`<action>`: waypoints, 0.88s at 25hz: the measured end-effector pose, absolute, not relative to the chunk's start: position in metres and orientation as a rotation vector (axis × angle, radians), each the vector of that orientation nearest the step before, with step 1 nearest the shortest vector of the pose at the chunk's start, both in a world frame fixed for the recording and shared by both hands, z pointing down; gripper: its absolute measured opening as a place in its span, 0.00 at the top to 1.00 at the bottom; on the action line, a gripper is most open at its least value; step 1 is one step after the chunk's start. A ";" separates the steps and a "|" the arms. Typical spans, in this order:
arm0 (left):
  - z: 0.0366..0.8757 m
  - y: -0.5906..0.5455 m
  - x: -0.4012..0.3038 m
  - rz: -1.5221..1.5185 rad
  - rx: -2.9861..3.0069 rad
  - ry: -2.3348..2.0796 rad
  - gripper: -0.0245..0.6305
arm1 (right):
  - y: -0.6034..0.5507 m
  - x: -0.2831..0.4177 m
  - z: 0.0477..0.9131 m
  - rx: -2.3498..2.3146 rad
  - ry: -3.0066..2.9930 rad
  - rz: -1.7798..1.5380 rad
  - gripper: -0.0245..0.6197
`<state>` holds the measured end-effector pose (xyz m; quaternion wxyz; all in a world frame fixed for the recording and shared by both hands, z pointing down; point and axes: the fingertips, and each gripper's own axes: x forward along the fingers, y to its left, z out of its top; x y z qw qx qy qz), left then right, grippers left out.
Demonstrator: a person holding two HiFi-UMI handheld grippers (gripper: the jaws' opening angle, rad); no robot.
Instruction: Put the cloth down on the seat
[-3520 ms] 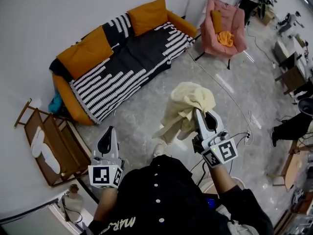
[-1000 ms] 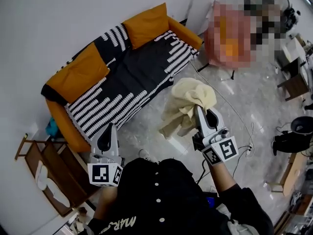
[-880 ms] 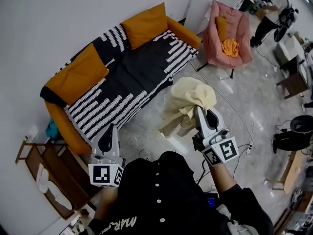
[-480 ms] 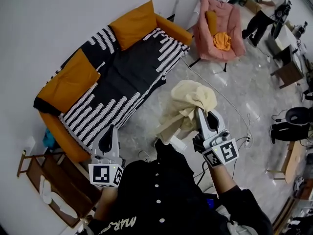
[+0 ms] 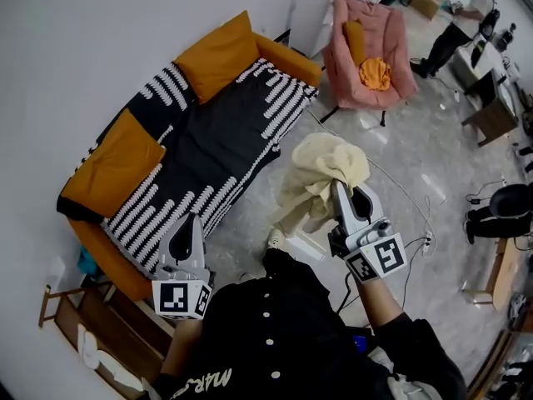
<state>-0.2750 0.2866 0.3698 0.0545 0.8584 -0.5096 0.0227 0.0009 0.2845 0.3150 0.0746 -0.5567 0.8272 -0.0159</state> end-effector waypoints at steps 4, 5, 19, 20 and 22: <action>0.363 0.255 -0.264 0.073 2.602 -1.549 0.96 | 0.255 0.010 0.310 -1.664 2.488 -0.046 0.87; 0.363 0.248 -0.261 0.069 2.603 -1.550 0.96 | 0.247 0.013 0.308 -1.662 2.489 -0.047 0.87; 0.362 0.166 -0.215 0.106 2.597 -1.550 0.96 | 0.164 0.058 0.314 -1.654 2.493 -0.084 0.87; 0.361 0.161 -0.212 0.107 2.596 -1.553 0.96 | 0.159 0.063 0.314 -1.653 2.491 -0.083 0.87; 0.360 0.150 -0.204 0.108 2.597 -1.560 0.96 | 0.151 0.073 0.313 -1.654 2.488 -0.079 0.87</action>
